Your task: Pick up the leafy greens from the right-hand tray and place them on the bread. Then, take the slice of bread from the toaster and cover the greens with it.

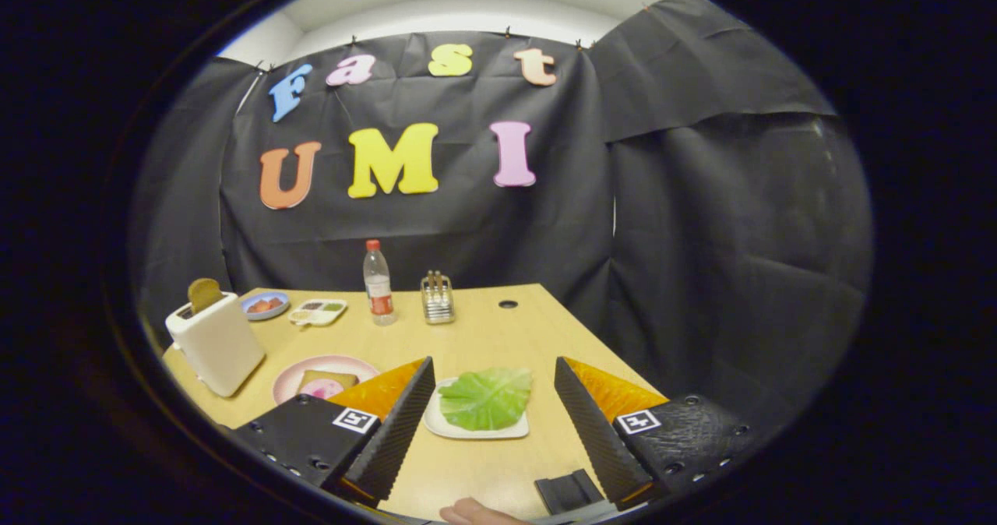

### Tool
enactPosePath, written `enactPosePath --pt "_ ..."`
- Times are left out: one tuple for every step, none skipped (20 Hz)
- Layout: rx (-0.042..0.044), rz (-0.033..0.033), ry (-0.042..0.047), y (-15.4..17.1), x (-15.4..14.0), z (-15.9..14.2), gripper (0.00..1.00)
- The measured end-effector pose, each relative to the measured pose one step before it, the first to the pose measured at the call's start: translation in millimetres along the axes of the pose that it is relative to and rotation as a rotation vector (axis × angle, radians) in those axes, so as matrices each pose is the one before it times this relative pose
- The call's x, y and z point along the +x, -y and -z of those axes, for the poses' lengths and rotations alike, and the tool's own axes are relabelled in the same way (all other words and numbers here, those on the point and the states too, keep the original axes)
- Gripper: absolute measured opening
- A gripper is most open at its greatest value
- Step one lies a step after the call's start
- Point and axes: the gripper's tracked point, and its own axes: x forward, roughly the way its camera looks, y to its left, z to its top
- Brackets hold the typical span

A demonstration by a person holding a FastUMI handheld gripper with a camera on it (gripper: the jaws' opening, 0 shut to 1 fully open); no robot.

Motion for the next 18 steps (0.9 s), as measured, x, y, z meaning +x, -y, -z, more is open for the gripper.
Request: enactPosePath --pt "0.00642 0.00346 -0.02322 2.64 14.26 6.32 0.95" --pt "0.00918 0.00642 -0.02647 4.53 14.98 7.77 0.95" --pt "0.01435 0.00401 -0.03317 3.19 15.47 7.79 0.95" --pt "0.01503 -0.0037 -0.03957 1.71 14.79 8.4 0.95" --pt "0.01467 -0.0027 -0.03663 1.82 14.51 6.16 0.95" --pt "0.01396 -0.0034 -0.03266 2.88 14.15 5.9 0.94" --pt "0.00986 -0.00465 -0.02538 1.48 12.83 2.52 0.94" --pt "0.00211 0.00673 -0.02404 2.96 12.19 1.8 0.94" --pt "-0.00437 0.01043 -0.02253 3.49 10.49 2.86 0.94" --pt "-0.00209 0.00798 -0.01978 2.67 11.25 1.66 0.95" --pt "-0.00056 0.00027 -0.01389 -0.02 8.46 -0.15 0.95" --pt "0.0034 0.00075 -0.01345 1.2 5.83 1.13 0.95" --pt "0.00209 0.00206 -0.01257 0.67 5.44 0.16 0.94" --pt "-0.00147 -0.00096 -0.01375 -0.96 5.89 1.68 0.93" --pt "-0.00444 -0.00004 -0.00994 -1.03 5.28 -0.93 0.92" --pt "-0.00543 -0.01054 -0.00868 -2.82 4.7 -0.31 0.89" --pt "-0.00581 -0.00419 -0.01501 -2.08 3.79 0.44 0.86" --pt "0.00118 -0.00411 -0.00952 -2.5 4.53 0.5 0.85"
